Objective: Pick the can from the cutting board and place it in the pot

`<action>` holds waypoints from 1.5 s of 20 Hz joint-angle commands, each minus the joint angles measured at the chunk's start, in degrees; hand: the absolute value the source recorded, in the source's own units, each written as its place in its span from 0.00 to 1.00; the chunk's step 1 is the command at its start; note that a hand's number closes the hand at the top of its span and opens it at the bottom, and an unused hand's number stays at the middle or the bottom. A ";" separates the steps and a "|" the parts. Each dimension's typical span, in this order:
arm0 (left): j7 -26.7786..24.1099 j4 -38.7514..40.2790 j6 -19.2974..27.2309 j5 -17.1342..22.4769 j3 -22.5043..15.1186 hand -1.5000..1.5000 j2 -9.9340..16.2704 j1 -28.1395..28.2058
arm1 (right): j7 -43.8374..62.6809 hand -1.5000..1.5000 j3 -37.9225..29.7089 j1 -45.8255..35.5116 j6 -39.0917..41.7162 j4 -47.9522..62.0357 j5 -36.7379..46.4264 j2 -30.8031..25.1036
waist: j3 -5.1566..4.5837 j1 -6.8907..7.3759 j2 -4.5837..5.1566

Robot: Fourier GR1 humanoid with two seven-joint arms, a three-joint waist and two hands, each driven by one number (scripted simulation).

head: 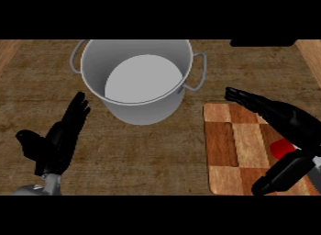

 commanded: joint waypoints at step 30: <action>3.51 4.27 -2.99 2.02 4.42 0.50 -0.66 -9.30 | -49.42 0.00 -1.21 1.04 5.41 18.46 37.07 -42.71 | -0.37 1.31 0.86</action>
